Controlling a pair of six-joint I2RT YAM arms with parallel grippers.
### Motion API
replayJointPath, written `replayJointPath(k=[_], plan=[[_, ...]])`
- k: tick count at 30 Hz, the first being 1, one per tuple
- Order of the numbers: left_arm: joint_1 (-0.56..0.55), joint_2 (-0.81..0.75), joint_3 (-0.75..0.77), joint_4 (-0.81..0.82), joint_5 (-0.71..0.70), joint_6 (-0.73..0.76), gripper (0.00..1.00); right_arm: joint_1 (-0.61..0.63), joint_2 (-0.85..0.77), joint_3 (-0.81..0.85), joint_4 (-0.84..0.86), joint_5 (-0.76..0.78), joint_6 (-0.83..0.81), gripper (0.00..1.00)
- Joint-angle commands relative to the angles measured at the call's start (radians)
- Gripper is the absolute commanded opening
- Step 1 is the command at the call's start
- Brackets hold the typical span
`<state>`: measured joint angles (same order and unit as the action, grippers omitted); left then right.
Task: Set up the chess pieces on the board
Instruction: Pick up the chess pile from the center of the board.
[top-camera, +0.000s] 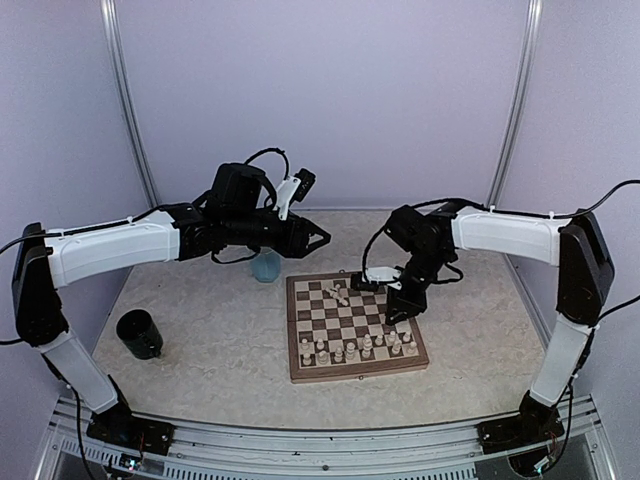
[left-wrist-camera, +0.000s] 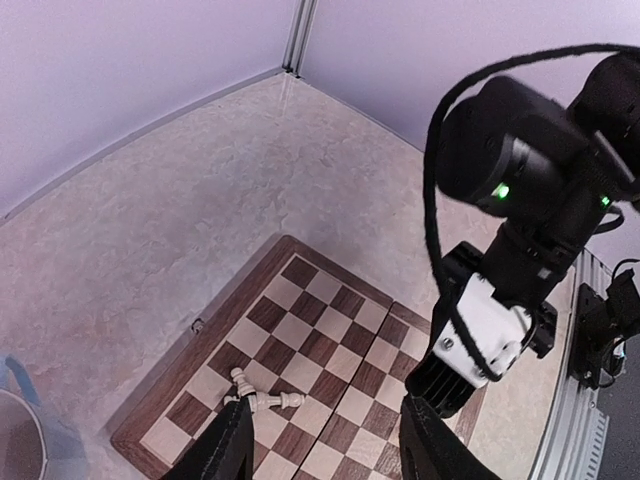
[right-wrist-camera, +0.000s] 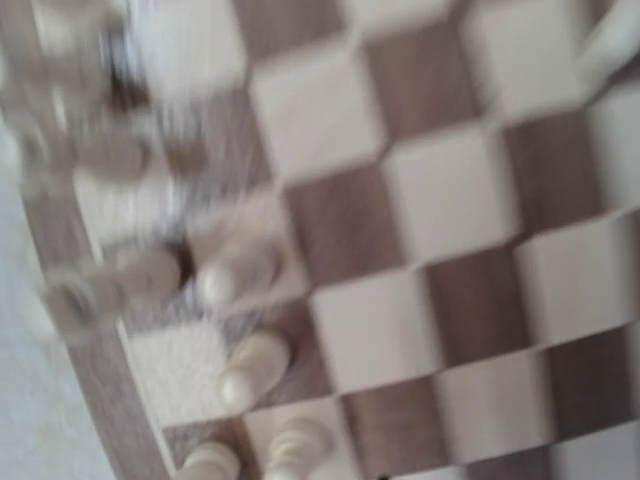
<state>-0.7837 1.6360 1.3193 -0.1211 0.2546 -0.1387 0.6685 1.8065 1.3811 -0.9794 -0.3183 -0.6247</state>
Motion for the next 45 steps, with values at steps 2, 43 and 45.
replayJointPath(k=[2, 43, 45], plan=[[-0.039, 0.049, 0.102, -0.138, -0.13, 0.086, 0.5, -0.037, -0.067, 0.064, 0.077, -0.058, 0.028, 0.26], [-0.06, -0.155, -0.164, -0.104, -0.382, -0.212, 0.5, 0.039, 0.299, 0.101, 0.516, 0.069, 0.286, 0.27], [-0.061, -0.153, -0.163, -0.102, -0.381, -0.217, 0.5, 0.039, 0.305, 0.115, 0.513, 0.049, 0.297, 0.34]])
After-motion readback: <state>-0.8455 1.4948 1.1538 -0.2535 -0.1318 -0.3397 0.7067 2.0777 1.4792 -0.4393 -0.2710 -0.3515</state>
